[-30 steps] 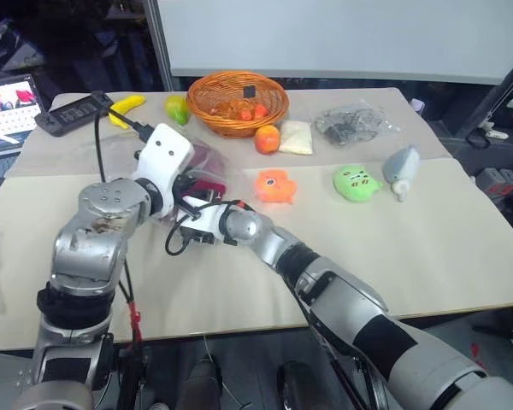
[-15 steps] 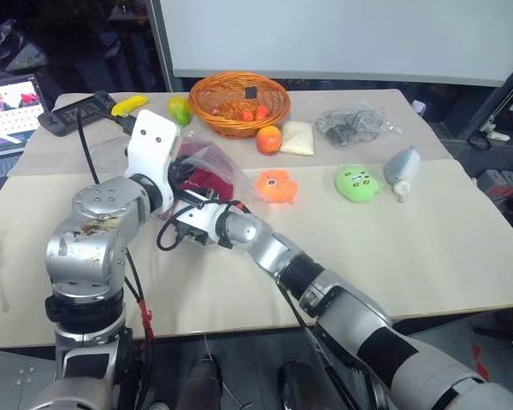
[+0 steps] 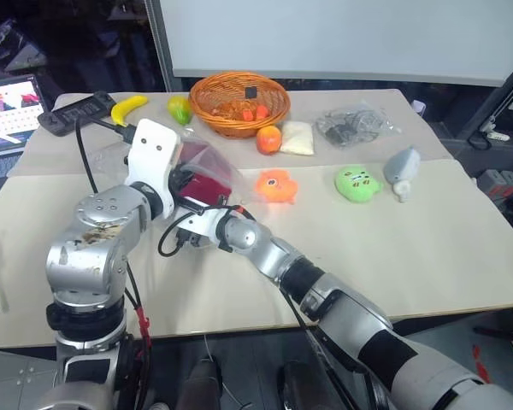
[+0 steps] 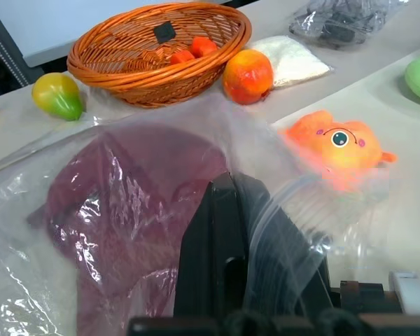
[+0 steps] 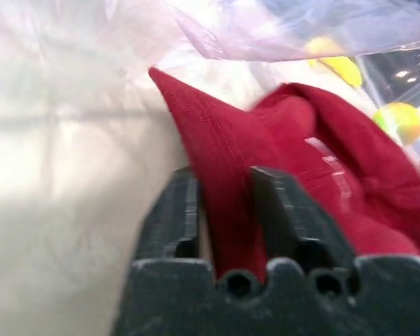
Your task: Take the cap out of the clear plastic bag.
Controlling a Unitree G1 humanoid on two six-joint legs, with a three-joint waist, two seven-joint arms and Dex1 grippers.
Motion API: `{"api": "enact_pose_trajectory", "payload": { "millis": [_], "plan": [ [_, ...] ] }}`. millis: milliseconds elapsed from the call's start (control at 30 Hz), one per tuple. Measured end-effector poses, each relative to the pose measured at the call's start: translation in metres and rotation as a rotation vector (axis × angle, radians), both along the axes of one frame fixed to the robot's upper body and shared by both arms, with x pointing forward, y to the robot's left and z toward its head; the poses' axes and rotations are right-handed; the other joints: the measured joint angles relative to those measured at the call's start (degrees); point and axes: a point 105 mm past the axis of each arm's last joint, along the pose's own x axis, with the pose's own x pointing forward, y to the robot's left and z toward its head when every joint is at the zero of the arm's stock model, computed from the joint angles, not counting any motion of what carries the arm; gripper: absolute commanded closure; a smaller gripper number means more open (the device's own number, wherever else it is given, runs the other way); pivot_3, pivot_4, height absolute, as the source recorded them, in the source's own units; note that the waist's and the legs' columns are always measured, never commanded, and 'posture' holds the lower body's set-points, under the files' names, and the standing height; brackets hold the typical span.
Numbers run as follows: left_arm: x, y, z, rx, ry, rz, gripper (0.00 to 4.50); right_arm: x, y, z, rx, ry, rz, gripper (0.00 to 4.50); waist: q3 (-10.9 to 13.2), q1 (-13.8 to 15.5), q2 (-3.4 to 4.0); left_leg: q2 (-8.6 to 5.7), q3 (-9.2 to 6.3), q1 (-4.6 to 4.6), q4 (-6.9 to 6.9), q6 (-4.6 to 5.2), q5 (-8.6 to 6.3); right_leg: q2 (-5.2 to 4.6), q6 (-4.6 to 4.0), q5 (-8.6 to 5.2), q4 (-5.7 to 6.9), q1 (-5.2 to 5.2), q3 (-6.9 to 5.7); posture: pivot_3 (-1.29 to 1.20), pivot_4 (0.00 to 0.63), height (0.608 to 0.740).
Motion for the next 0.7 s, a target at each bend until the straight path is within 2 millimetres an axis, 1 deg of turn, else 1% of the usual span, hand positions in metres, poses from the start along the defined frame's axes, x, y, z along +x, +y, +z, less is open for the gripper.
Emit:
{"api": "enact_pose_trajectory", "payload": {
  "millis": [33, 200, 267, 333, 433, 567, 633, 700],
  "plan": [
    [0.000, 0.000, 0.001, 0.001, -0.008, 0.000, 4.50, 0.000, 0.000, 0.002, 0.005, -0.009, -0.005, 4.48, -0.01, -0.05, -0.01, 0.00, 0.00, 0.07, 0.00, 0.00, 0.00, 0.00, 0.00, 0.00, 0.00, 0.05, 0.00, 0.00, 0.150, 0.740],
    [-0.002, -0.001, 0.004, 0.001, -0.023, -0.004, 4.50, 0.001, -0.001, 0.006, 0.023, -0.027, -0.011, 4.48, -0.01, -0.12, -0.01, 0.00, 0.00, 0.18, 0.00, 0.00, 0.00, 0.01, 0.00, 0.00, 0.00, 0.16, 0.00, 0.00, 0.150, 0.740],
    [-0.004, -0.005, 0.007, 0.004, -0.039, -0.023, 4.50, -0.001, -0.004, 0.009, 0.060, -0.013, -0.005, 4.48, -0.02, -0.07, -0.02, 0.00, 0.00, 0.17, 0.00, 0.00, 0.00, 0.00, 0.00, 0.00, -0.02, 0.19, 0.00, 0.00, 0.150, 0.740],
    [-0.005, -0.008, 0.008, 0.015, -0.052, -0.037, 4.50, -0.005, -0.007, 0.009, 0.101, 0.012, 0.009, 4.48, -0.02, -0.07, -0.02, 0.00, 0.00, 0.17, -0.01, -0.01, -0.01, 0.00, 0.00, 0.00, -0.06, 0.21, 0.00, 0.00, 0.150, 0.740],
    [-0.009, -0.017, 0.010, 0.025, -0.070, -0.082, 4.50, -0.014, -0.012, 0.008, 0.167, 0.070, 0.035, 4.48, -0.02, -0.18, -0.03, 0.02, 0.00, 0.17, -0.01, -0.03, -0.02, 0.01, 0.00, 0.00, -0.08, 0.23, 0.00, 0.00, 0.150, 0.740],
    [-0.014, -0.028, 0.012, 0.031, -0.090, -0.142, 4.50, -0.028, -0.029, 0.007, 0.226, 0.185, 0.064, 4.48, -0.03, -0.03, -0.04, 0.01, -0.04, 0.20, 0.02, -0.03, -0.02, 0.01, 0.01, 0.00, -0.12, 0.33, -0.02, 0.00, 0.150, 0.740],
    [-0.016, -0.029, 0.014, 0.041, -0.108, -0.153, 4.50, -0.032, -0.038, 0.008, 0.225, 0.234, 0.072, 4.48, -0.03, 0.04, -0.04, 0.01, -0.05, 0.25, 0.04, -0.03, -0.02, 0.01, 0.01, -0.01, -0.13, 0.40, -0.05, 0.00, 0.150, 0.740],
    [-0.018, -0.027, 0.016, 0.057, -0.124, -0.160, 4.50, -0.032, -0.047, 0.011, 0.238, 0.274, 0.055, 4.48, -0.03, 0.10, -0.04, 0.01, -0.08, 0.40, 0.04, -0.03, -0.02, 0.02, 0.01, -0.01, -0.13, 0.54, -0.06, 0.00, 0.150, 0.740]
  ]
}}
